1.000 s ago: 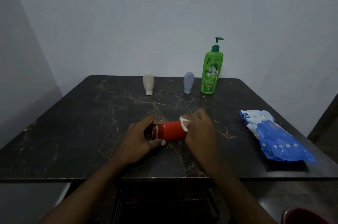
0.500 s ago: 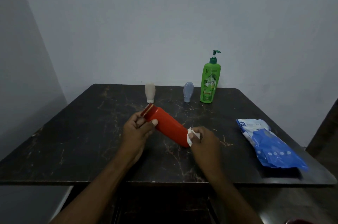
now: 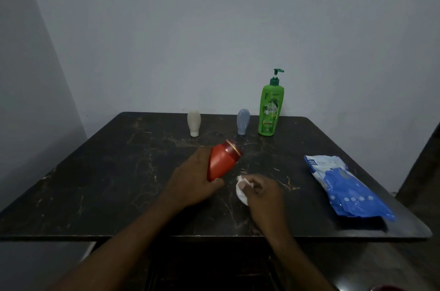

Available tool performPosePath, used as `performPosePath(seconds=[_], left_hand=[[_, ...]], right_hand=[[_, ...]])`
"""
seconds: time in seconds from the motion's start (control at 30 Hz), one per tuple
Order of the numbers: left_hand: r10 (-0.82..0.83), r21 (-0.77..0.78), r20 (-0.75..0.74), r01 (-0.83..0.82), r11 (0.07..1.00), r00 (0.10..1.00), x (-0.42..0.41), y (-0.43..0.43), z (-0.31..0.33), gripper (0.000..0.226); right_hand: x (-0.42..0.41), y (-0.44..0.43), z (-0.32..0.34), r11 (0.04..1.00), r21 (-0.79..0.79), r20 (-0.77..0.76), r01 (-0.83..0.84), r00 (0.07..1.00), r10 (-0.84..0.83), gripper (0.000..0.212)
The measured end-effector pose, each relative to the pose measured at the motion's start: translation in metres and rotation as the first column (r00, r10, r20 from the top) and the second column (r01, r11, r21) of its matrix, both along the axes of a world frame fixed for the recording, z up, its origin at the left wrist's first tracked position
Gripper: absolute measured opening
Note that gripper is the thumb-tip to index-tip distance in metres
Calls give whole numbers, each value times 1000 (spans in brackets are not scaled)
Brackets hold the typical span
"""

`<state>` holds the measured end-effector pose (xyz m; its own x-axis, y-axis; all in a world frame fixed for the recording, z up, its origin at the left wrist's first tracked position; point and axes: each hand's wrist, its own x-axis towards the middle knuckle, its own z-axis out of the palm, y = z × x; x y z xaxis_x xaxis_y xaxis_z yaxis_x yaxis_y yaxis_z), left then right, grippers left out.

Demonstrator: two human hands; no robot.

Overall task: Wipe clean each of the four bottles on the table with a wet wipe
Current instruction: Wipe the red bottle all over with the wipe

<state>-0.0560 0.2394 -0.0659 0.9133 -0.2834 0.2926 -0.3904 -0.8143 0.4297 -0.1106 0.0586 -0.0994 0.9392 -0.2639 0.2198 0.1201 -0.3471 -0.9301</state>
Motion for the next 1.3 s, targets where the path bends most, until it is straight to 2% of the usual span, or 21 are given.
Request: performPosePath(seconds=[0.1, 0.2, 0.33, 0.5, 0.6, 0.7, 0.77, 0.87, 0.93, 1.03, 1.07, 1.1, 1.2, 1.23, 1.3], left_hand=[[-71, 343, 89, 36, 939, 994, 2, 6, -3, 90], [-119, 485, 166, 24, 874, 979, 5, 5, -8, 88], [-157, 555, 272, -21, 832, 950, 8, 9, -22, 84], [-154, 547, 363, -76, 834, 919, 6, 12, -33, 79], [-153, 557, 336, -65, 828, 929, 6, 11, -31, 77], [-188, 558, 335, -34, 829, 923, 8, 11, -30, 73], [-221, 558, 364, -22, 830, 905, 7, 11, -30, 70], [-203, 551, 367, -37, 834, 908, 6, 11, -31, 69], [-167, 543, 342, -50, 838, 925, 6, 11, -31, 73], [-136, 559, 318, -69, 826, 938, 8, 12, -30, 78], [-134, 565, 311, -70, 822, 941, 8, 12, -30, 78], [-134, 571, 307, -70, 818, 942, 9, 11, -31, 78], [-136, 578, 300, -67, 813, 944, 10, 11, -31, 81], [-136, 577, 294, -63, 814, 946, 10, 11, -31, 82], [-129, 572, 279, -57, 819, 952, 10, 11, -30, 85]], right_hand=[[1, -21, -1, 995, -49, 41, 81, 996, -79, 14], [0, -30, -1, 982, -122, 80, 141, 988, -132, 17], [0, -34, -3, 949, -289, 190, 125, 979, -71, 20], [4, -24, -3, 864, -501, 260, 41, 960, 106, 28], [11, -15, -3, 738, -675, 173, -3, 971, 162, 28], [32, -3, 10, 596, -802, 24, -44, 994, 105, 36], [51, 3, 24, 539, -835, -87, -112, 994, 72, 37], [72, 4, 44, 610, -773, -180, -174, 982, 52, 22], [75, 4, 45, 588, -787, -180, -186, 981, 69, 20], [55, 3, 28, 501, -857, -81, -117, 992, 94, 30], [42, 1, 18, 509, -859, -7, -59, 995, 102, 29], [28, -2, 7, 560, -829, 64, -2, 993, 99, 25], [1, -7, -15, 765, -640, 127, 67, 992, 20, 19], [-1, -8, -17, 799, -597, 129, 71, 992, 8, 19], [5, -6, -11, 809, -582, 136, 82, 991, -2, 19]])
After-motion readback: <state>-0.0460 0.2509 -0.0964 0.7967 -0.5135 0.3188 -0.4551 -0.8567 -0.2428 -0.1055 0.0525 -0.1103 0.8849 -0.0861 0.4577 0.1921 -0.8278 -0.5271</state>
